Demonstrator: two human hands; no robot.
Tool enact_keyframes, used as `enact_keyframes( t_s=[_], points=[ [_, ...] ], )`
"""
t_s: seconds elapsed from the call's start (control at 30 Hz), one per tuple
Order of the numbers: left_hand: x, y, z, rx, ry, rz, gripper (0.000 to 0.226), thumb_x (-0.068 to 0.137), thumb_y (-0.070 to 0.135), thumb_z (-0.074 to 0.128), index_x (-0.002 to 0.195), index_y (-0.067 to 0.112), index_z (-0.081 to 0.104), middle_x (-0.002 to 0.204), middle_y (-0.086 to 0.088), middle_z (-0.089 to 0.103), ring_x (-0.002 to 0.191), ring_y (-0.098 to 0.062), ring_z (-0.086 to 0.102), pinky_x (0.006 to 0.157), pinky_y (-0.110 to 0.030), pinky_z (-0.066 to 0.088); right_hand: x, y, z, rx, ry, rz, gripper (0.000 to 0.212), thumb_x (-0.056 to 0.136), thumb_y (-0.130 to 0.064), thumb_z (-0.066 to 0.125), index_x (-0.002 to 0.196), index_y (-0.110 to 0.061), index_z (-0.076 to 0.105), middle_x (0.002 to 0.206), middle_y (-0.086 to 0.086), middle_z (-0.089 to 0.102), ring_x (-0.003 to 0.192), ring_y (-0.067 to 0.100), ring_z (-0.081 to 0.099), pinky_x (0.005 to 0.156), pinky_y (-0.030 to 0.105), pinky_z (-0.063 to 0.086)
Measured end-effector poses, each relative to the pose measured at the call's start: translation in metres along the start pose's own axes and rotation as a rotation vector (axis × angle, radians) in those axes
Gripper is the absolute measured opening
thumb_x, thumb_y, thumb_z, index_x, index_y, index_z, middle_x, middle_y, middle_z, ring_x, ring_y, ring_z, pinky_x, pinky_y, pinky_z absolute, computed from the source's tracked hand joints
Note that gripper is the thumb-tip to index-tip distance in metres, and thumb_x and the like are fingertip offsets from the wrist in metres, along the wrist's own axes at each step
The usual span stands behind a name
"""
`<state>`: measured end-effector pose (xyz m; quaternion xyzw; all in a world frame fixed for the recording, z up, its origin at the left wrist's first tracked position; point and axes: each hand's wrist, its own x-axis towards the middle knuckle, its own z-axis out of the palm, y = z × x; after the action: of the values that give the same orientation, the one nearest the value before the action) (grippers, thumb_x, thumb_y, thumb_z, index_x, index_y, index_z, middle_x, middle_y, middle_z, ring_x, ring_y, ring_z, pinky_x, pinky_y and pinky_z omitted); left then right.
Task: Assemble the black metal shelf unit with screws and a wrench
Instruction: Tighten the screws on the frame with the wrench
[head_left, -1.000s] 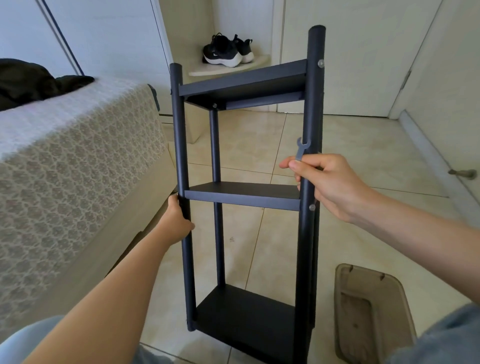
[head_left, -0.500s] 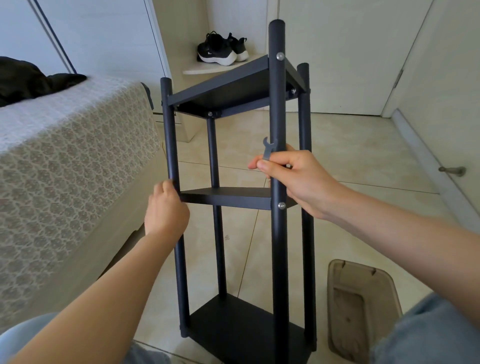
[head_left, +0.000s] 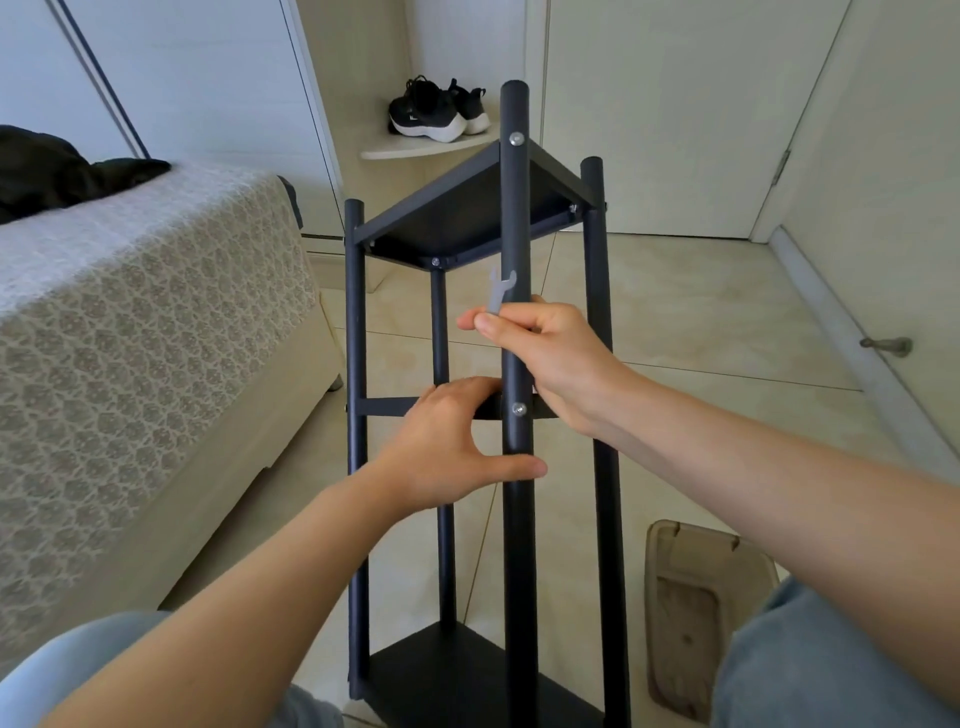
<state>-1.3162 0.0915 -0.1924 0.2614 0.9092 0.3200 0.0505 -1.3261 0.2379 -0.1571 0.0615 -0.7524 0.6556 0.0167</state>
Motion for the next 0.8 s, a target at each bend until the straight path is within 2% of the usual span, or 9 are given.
enact_keyframes(
  t_s=[0.13, 0.23, 0.37, 0.47, 0.5, 0.57, 0.6, 0.73, 0.8],
  points=[
    [0.004, -0.002, -0.009, -0.035, -0.055, 0.034, 0.078, 0.069, 0.058, 0.083, 0.133, 0.025, 0.053, 0.123, 0.012, 0.062, 0.116, -0.005, 0.058, 0.104, -0.034, 0.050, -0.004, -0.010, -0.003, -0.098, -0.011, -0.015, 0.019, 0.097, -0.026, 0.060, 0.093, -0.033, 0.077, 0.118, -0.011, 0.062, 0.117, 0.005, 0.054, 0.091, 0.017, 0.037],
    [0.007, -0.005, -0.015, -0.110, -0.097, 0.050, 0.085, 0.068, 0.053, 0.087, 0.139, 0.026, 0.050, 0.127, 0.015, 0.062, 0.118, -0.002, 0.058, 0.103, -0.023, 0.048, -0.006, -0.017, -0.006, -0.202, -0.045, -0.077, 0.018, 0.096, -0.028, 0.061, 0.094, -0.037, 0.076, 0.117, -0.008, 0.061, 0.112, 0.001, 0.055, 0.083, 0.010, 0.037],
    [0.011, -0.006, -0.019, -0.143, -0.140, 0.028, 0.069, 0.065, 0.042, 0.092, 0.121, 0.040, 0.053, 0.113, 0.024, 0.066, 0.106, 0.013, 0.058, 0.083, 0.000, 0.044, -0.009, -0.021, -0.004, -0.283, -0.093, -0.156, 0.017, 0.096, -0.026, 0.062, 0.097, -0.035, 0.077, 0.106, -0.017, 0.059, 0.106, -0.005, 0.052, 0.083, 0.004, 0.042],
    [0.011, -0.005, -0.018, -0.134, -0.153, 0.024, 0.060, 0.068, 0.034, 0.092, 0.100, 0.050, 0.045, 0.094, 0.048, 0.058, 0.094, 0.028, 0.052, 0.071, 0.007, 0.037, -0.013, -0.021, -0.002, -0.314, -0.135, -0.186, 0.017, 0.096, -0.022, 0.062, 0.097, -0.031, 0.077, 0.102, -0.013, 0.056, 0.103, -0.009, 0.052, 0.086, 0.003, 0.040],
    [0.012, -0.005, -0.016, -0.130, -0.154, 0.025, 0.059, 0.069, 0.033, 0.092, 0.097, 0.050, 0.043, 0.089, 0.049, 0.058, 0.091, 0.031, 0.049, 0.069, 0.008, 0.036, -0.014, -0.021, -0.003, -0.311, -0.145, -0.190, 0.017, 0.096, -0.021, 0.062, 0.097, -0.030, 0.077, 0.102, -0.012, 0.055, 0.103, -0.010, 0.052, 0.087, 0.004, 0.040],
    [0.014, -0.007, -0.014, -0.137, -0.145, 0.028, 0.058, 0.070, 0.031, 0.091, 0.094, 0.050, 0.042, 0.084, 0.032, 0.062, 0.087, 0.033, 0.048, 0.067, 0.008, 0.036, -0.015, -0.021, -0.005, -0.309, -0.149, -0.187, 0.018, 0.096, -0.020, 0.062, 0.099, -0.029, 0.077, 0.105, -0.009, 0.055, 0.107, -0.006, 0.053, 0.092, 0.008, 0.041],
    [0.016, -0.006, -0.014, -0.141, -0.144, 0.032, 0.057, 0.071, 0.030, 0.091, 0.094, 0.050, 0.043, 0.088, 0.030, 0.058, 0.087, 0.033, 0.048, 0.068, 0.008, 0.035, -0.015, -0.021, -0.007, -0.314, -0.142, -0.186, 0.017, 0.096, -0.021, 0.062, 0.100, -0.029, 0.077, 0.107, -0.005, 0.055, 0.109, -0.003, 0.053, 0.094, 0.009, 0.041],
    [0.021, -0.003, -0.016, -0.137, -0.160, 0.048, 0.055, 0.073, 0.030, 0.089, 0.096, 0.050, 0.043, 0.098, 0.029, 0.053, 0.090, 0.032, 0.047, 0.071, 0.008, 0.034, -0.014, -0.022, -0.013, -0.326, -0.106, -0.171, 0.018, 0.096, -0.025, 0.061, 0.103, -0.032, 0.075, 0.114, -0.002, 0.056, 0.110, -0.005, 0.051, 0.088, 0.005, 0.039],
    [0.022, -0.004, -0.018, -0.134, -0.169, 0.052, 0.058, 0.074, 0.028, 0.088, 0.102, 0.049, 0.041, 0.100, 0.030, 0.050, 0.090, 0.034, 0.045, 0.071, 0.009, 0.033, -0.013, -0.021, -0.015, -0.330, -0.098, -0.173, 0.018, 0.096, -0.025, 0.061, 0.103, -0.032, 0.075, 0.113, -0.002, 0.055, 0.109, -0.006, 0.051, 0.090, 0.006, 0.040]
  ],
)
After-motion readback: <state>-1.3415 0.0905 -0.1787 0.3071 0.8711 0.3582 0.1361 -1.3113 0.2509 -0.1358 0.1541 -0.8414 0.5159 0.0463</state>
